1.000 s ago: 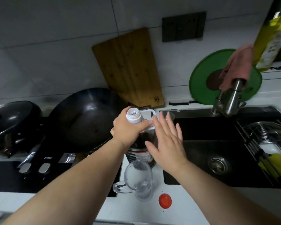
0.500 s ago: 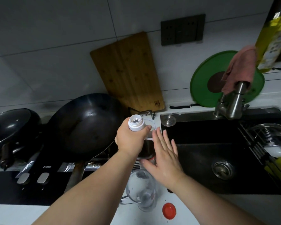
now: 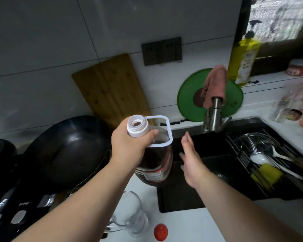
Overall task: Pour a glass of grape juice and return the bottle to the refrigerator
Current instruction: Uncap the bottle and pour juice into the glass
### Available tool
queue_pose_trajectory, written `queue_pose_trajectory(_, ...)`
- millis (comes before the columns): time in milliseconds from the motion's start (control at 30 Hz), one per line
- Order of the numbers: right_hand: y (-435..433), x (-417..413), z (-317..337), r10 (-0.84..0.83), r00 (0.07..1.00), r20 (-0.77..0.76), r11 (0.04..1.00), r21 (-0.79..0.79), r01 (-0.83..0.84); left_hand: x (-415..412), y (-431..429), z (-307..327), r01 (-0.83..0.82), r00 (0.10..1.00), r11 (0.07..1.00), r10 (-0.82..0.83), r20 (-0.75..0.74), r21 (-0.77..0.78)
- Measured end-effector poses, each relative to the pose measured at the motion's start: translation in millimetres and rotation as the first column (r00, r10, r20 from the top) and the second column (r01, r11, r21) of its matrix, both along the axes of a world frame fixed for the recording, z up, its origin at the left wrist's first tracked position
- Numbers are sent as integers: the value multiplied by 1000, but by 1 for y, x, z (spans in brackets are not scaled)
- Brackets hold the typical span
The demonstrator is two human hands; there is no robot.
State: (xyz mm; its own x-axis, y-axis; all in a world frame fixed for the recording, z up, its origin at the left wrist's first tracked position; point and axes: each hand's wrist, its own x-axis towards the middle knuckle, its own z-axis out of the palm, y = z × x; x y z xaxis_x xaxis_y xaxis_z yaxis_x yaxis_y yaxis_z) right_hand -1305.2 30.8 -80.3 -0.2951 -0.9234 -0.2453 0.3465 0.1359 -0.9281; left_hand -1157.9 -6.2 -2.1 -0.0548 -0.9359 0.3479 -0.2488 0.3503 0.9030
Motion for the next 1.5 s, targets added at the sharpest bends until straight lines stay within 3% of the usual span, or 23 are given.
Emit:
queue_pose_trajectory(167, 3, -19, 14, 97, 993, -67, 994, 51, -93, -17, 22, 14, 69, 994, 998, -67, -84, 15)
queue_pose_trajectory(367, 31, -39, -15, 123, 989, 79, 981, 144, -133, -23, 39, 30, 122, 972, 992, -113, -207, 32)
queue_pose_trajectory(467, 34, -41, -15, 133, 984, 122, 986, 86, -144, -23, 41, 34, 144, 966, 989, -135, -222, 23)
queue_pose_trajectory(767, 48, -51, -9, 5, 998, -64, 992, -122, -13, -5, 46, 9, 161, 948, 964, -91, -305, 214)
queue_pose_trajectory(867, 49, -46, -17, -43, 993, -114, 990, -138, 27, -12, 52, -3, 86, 902, 963, 34, -430, 256)
queue_pose_trajectory(967, 53, -44, -20, -80, 982, -172, 986, -156, 53, -23, 64, -6, -14, 784, 941, 219, -580, 337)
queue_pose_trajectory(1133, 63, -50, -19, -135, 943, -303, 980, -179, 83, -30, 82, -15, -143, 761, 927, 327, -560, 347)
queue_pose_trajectory(1500, 111, -31, -17, -170, 907, -385, 984, -118, 134, -10, 114, -32, -104, 799, 891, 339, -496, 442)
